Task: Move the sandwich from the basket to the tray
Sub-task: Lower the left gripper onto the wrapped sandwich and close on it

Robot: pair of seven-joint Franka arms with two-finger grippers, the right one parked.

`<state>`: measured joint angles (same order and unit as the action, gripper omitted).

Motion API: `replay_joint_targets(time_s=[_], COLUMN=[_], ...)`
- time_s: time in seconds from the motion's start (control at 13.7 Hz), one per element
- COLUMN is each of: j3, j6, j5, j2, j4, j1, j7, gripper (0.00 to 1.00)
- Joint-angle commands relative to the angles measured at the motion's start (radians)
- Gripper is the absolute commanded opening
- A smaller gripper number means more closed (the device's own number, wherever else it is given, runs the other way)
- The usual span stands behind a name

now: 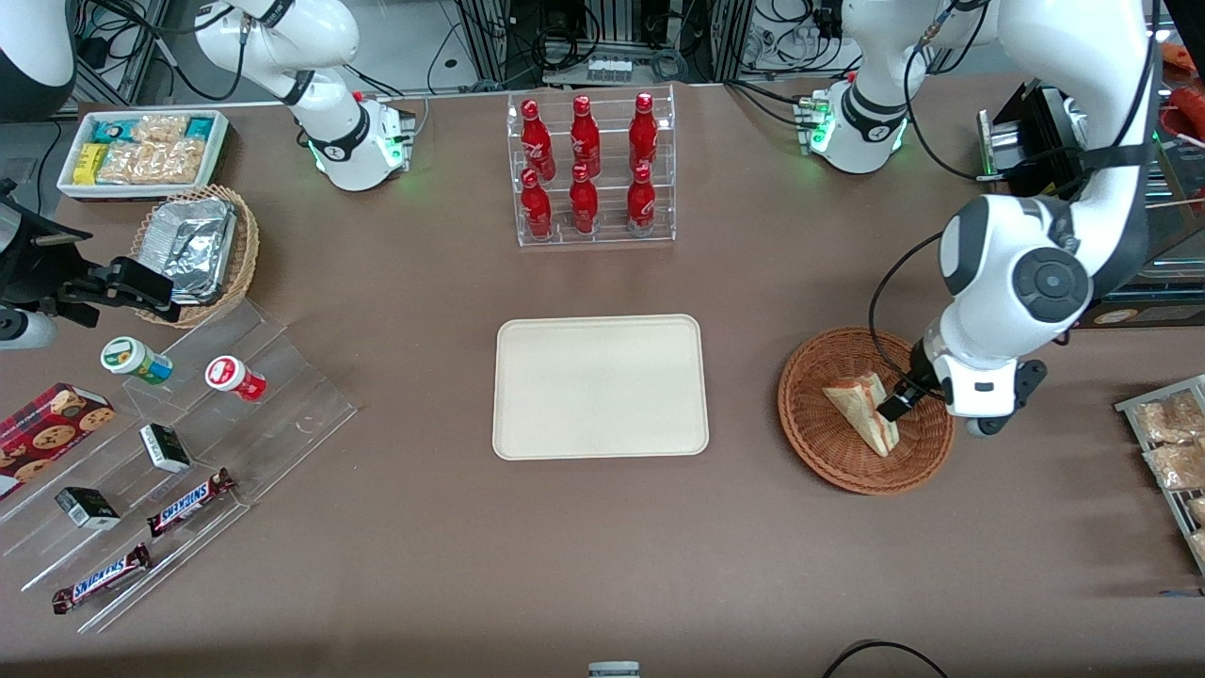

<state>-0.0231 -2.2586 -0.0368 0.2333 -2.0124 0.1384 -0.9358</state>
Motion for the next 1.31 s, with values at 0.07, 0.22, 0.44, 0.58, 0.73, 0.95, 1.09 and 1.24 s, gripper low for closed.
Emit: replay_joint_targets(time_s=[0.07, 0.22, 0.44, 0.58, 0.73, 0.95, 1.09, 1.24], j3=[0.008, 0.006, 0.006, 0.006, 0.008, 0.009, 0.009, 0.009], j6=[-0.175, -0.212, -0.274, -0.297, -0.3, -0.3, -0.296, -0.241], j5=[-0.023, -0.021, -0.023, -0.021, -0.023, -0.023, -0.023, -0.026], j2=[-0.037, -0.019, 0.007, 0.032, 0.041, 0.063, 0.063, 0.02], j4=[-0.166, -0.174, -0.2, -0.2, -0.197, -0.171, -0.158, -0.146], j1=[0.012, 0.016, 0.038, 0.04, 0.04, 0.036, 0.036, 0.038], j7=[-0.026, -0.026, -0.026, -0.026, -0.026, -0.026, -0.028, -0.012], gripper=[1.0, 1.0, 1.0, 1.0, 0.88, 0.0, 0.0, 0.0])
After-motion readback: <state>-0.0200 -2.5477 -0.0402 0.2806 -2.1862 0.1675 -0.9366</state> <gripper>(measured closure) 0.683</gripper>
